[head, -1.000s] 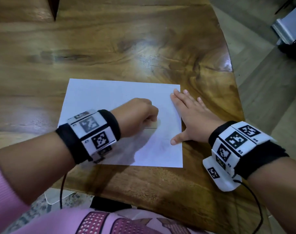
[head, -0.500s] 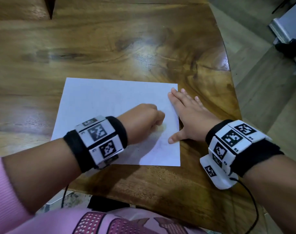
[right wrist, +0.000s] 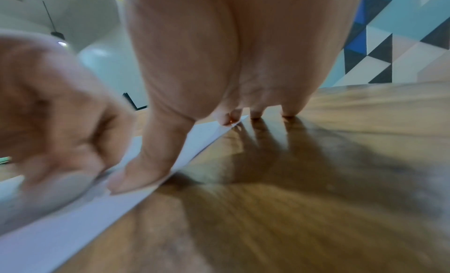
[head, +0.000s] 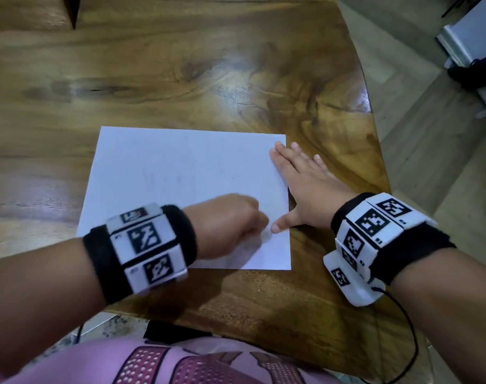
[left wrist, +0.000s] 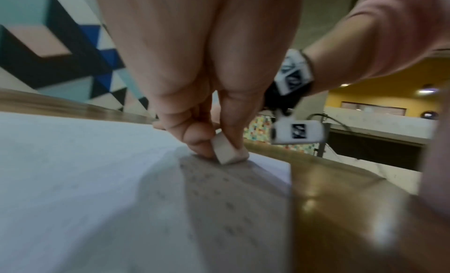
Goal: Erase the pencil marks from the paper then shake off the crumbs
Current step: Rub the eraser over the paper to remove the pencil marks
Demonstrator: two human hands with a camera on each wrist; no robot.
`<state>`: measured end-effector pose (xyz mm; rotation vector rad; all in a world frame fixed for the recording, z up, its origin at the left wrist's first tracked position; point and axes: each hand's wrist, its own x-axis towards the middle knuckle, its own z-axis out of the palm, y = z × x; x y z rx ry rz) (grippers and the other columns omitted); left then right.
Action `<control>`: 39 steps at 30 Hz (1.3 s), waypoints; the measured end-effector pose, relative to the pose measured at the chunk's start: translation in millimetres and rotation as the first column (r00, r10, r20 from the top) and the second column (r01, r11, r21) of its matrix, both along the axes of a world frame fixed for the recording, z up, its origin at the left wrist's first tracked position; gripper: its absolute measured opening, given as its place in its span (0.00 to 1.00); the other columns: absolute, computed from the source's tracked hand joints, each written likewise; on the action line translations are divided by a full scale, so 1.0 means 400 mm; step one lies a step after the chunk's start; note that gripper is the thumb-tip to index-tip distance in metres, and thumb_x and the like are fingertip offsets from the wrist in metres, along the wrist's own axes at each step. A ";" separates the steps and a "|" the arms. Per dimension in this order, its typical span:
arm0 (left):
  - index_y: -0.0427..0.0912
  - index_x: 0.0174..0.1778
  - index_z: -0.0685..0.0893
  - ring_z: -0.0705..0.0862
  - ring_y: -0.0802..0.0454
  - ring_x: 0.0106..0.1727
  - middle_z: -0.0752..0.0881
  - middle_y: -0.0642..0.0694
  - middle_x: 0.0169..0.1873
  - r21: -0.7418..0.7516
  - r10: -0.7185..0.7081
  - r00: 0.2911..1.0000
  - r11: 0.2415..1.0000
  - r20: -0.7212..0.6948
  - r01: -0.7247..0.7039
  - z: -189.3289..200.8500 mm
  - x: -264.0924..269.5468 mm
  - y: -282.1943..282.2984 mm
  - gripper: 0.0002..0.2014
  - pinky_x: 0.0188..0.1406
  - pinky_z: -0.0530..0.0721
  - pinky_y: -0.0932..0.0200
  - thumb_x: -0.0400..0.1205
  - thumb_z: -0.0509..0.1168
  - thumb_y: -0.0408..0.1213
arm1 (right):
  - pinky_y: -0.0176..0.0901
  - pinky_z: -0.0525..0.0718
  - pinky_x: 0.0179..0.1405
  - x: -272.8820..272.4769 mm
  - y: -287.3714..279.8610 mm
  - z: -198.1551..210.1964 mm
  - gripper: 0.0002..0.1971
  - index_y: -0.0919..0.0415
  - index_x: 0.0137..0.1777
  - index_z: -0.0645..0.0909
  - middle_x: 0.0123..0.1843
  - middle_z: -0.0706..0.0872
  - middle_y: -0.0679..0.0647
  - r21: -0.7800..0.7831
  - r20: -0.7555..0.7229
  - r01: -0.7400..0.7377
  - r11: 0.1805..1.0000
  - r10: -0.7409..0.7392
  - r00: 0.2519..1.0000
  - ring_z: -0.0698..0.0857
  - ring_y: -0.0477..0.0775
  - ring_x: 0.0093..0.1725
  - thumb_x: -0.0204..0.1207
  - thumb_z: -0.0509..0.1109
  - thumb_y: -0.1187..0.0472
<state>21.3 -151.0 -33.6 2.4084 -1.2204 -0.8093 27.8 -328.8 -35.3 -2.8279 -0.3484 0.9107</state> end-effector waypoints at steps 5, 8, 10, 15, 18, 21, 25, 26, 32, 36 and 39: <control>0.40 0.35 0.80 0.79 0.44 0.38 0.77 0.44 0.38 -0.011 0.021 1.000 1.000 0.002 -0.021 -0.007 -0.018 0.014 0.06 0.40 0.79 0.45 0.77 0.60 0.33 | 0.54 0.35 0.82 0.001 -0.001 0.003 0.69 0.54 0.81 0.30 0.82 0.28 0.45 -0.014 -0.014 -0.024 1.000 0.024 1.000 0.29 0.48 0.81 0.56 0.78 0.36; 0.41 0.38 0.84 0.81 0.47 0.40 0.81 0.45 0.38 -0.027 0.085 0.996 0.996 -0.037 -0.086 -0.007 -0.016 0.015 0.04 0.42 0.80 0.48 0.76 0.64 0.35 | 0.53 0.34 0.81 0.003 -0.006 0.005 0.72 0.54 0.80 0.28 0.82 0.27 0.45 -0.031 -0.032 -0.053 0.998 0.052 0.998 0.28 0.48 0.81 0.52 0.81 0.37; 0.44 0.42 0.85 0.80 0.49 0.40 0.84 0.47 0.38 -0.034 0.164 0.986 0.986 -0.033 -0.165 0.000 0.008 0.009 0.05 0.42 0.77 0.56 0.75 0.65 0.34 | 0.53 0.34 0.81 0.003 -0.007 0.005 0.73 0.54 0.80 0.27 0.82 0.26 0.45 -0.036 -0.036 -0.057 0.998 0.056 0.998 0.28 0.48 0.80 0.51 0.82 0.37; 0.43 0.48 0.85 0.76 0.54 0.39 0.87 0.47 0.39 -0.076 0.392 0.917 0.919 0.067 -0.387 0.011 0.100 -0.052 0.09 0.40 0.69 0.64 0.75 0.66 0.38 | 0.53 0.33 0.81 0.005 -0.005 0.001 0.74 0.54 0.80 0.27 0.81 0.25 0.45 -0.044 -0.041 -0.059 0.997 0.057 0.998 0.27 0.48 0.80 0.50 0.81 0.37; 0.41 0.42 0.86 0.75 0.50 0.38 0.81 0.48 0.33 -0.026 0.291 0.955 0.957 0.060 -0.290 0.007 0.059 -0.055 0.06 0.38 0.66 0.63 0.76 0.64 0.36 | 0.53 0.32 0.80 0.005 -0.007 0.000 0.74 0.54 0.80 0.27 0.81 0.25 0.44 -0.034 -0.043 -0.052 0.998 0.051 0.998 0.27 0.48 0.80 0.50 0.82 0.37; 0.41 0.36 0.85 0.79 0.46 0.36 0.84 0.46 0.32 0.008 0.128 0.991 0.992 -0.036 -0.128 0.005 0.006 -0.028 0.06 0.38 0.73 0.58 0.76 0.63 0.35 | 0.53 0.32 0.81 0.004 -0.007 -0.001 0.74 0.54 0.80 0.27 0.81 0.25 0.45 -0.031 -0.043 -0.056 0.998 0.055 0.998 0.27 0.48 0.80 0.51 0.81 0.37; 0.41 0.42 0.87 0.77 0.49 0.38 0.87 0.43 0.39 -0.066 0.292 0.955 0.955 0.060 -0.288 0.010 0.063 -0.048 0.06 0.36 0.63 0.66 0.76 0.64 0.34 | 0.53 0.32 0.80 0.004 -0.007 -0.002 0.74 0.54 0.80 0.27 0.82 0.26 0.45 -0.027 -0.036 -0.051 0.998 0.050 0.998 0.27 0.48 0.80 0.50 0.81 0.37; 0.40 0.43 0.87 0.77 0.49 0.39 0.87 0.42 0.40 -0.081 0.324 0.943 0.945 0.074 -0.318 0.009 0.073 -0.051 0.06 0.35 0.62 0.66 0.76 0.64 0.33 | 0.52 0.32 0.80 0.004 -0.007 -0.001 0.74 0.54 0.80 0.27 0.82 0.26 0.45 -0.028 -0.036 -0.050 0.998 0.049 0.998 0.27 0.48 0.80 0.50 0.81 0.37; 0.40 0.41 0.87 0.84 0.46 0.44 0.89 0.44 0.39 0.021 0.071 0.993 0.997 -0.099 -0.070 0.013 0.019 -0.041 0.07 0.46 0.78 0.58 0.76 0.64 0.35 | 0.54 0.33 0.81 0.005 -0.005 -0.002 0.74 0.55 0.80 0.27 0.82 0.26 0.45 -0.036 -0.036 -0.056 0.998 0.055 0.998 0.27 0.49 0.80 0.51 0.81 0.37; 0.38 0.45 0.85 0.81 0.44 0.49 0.86 0.42 0.44 -0.043 0.262 0.962 0.965 0.078 -0.260 0.017 0.070 -0.083 0.08 0.38 0.64 0.66 0.78 0.61 0.33 | 0.53 0.33 0.81 0.004 -0.006 -0.002 0.73 0.54 0.81 0.28 0.82 0.26 0.45 -0.029 -0.034 -0.051 0.998 0.050 0.998 0.27 0.49 0.80 0.51 0.81 0.37; 0.39 0.43 0.85 0.83 0.43 0.47 0.87 0.42 0.43 0.042 0.134 0.991 0.990 0.020 -0.135 0.008 0.034 -0.066 0.08 0.44 0.73 0.59 0.77 0.60 0.33 | 0.54 0.33 0.81 0.005 -0.006 -0.002 0.73 0.54 0.81 0.28 0.82 0.26 0.45 -0.032 -0.035 -0.053 0.998 0.052 0.998 0.27 0.49 0.81 0.50 0.82 0.37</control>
